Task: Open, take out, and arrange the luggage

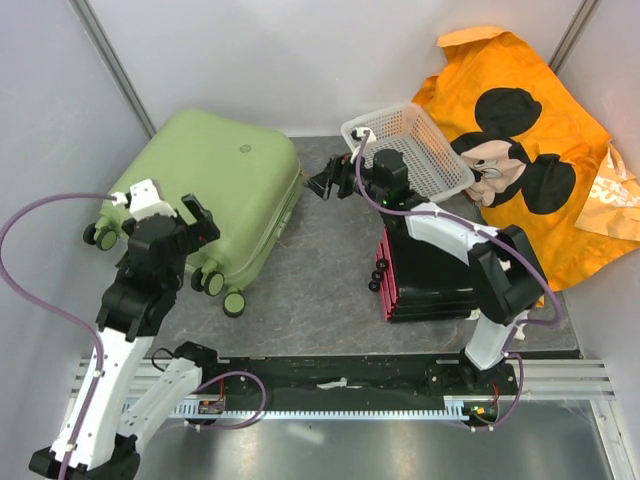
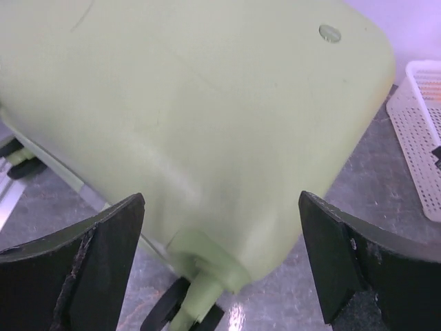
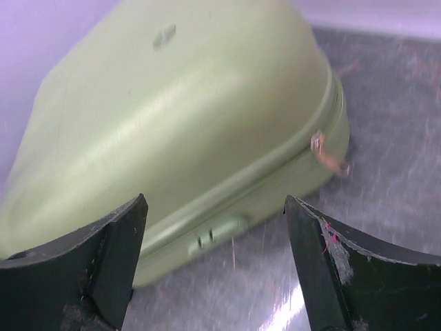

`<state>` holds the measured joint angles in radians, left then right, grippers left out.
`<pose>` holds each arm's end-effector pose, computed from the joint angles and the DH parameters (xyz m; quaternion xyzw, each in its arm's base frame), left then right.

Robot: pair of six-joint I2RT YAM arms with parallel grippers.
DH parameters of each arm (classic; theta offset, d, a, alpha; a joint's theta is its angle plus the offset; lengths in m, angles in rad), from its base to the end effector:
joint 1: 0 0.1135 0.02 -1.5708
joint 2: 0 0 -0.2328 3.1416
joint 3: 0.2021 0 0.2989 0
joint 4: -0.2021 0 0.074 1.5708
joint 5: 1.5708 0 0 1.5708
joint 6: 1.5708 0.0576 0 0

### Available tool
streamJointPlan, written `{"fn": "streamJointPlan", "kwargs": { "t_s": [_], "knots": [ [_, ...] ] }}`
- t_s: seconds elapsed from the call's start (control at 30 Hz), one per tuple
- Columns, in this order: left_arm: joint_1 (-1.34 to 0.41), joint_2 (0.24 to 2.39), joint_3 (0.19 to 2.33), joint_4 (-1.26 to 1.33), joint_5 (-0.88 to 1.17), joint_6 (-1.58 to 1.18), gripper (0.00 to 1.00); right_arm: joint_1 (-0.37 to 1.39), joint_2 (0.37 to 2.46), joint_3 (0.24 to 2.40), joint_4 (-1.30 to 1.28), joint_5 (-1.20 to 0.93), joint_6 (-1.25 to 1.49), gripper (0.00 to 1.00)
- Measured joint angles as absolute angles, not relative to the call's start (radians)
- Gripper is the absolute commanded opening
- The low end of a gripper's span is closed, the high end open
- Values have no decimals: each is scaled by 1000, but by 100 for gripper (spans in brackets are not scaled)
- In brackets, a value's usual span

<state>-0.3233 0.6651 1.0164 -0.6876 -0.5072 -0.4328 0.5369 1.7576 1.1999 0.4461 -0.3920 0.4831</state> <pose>0.2066 -0.0397 0.3732 -0.1882 0.7803 -0.0167 0.5962 0.3925 0.2592 0.2240 -0.1494 0.7274 0.4459 0.4997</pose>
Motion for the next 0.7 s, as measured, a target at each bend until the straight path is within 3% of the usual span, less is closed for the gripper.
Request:
{"fn": "streamJointPlan", "kwargs": {
  "t_s": [0.1, 0.27, 0.37, 0.7],
  "knots": [
    [-223, 730, 1061, -665, -429, -417, 99, 537, 1846, 1335, 434, -390, 483, 88],
    [315, 845, 1135, -612, -19, -450, 99, 535, 2016, 1562, 426, -384, 509, 88],
    [509, 875, 1119, -585, 108, -495, 99, 530, 2113, 1659, 436, -379, 574, 86],
    [583, 575, 773, -556, 123, -719, 98, 482, 2460, 2011, 541, -372, 885, 84]
  ]
}}
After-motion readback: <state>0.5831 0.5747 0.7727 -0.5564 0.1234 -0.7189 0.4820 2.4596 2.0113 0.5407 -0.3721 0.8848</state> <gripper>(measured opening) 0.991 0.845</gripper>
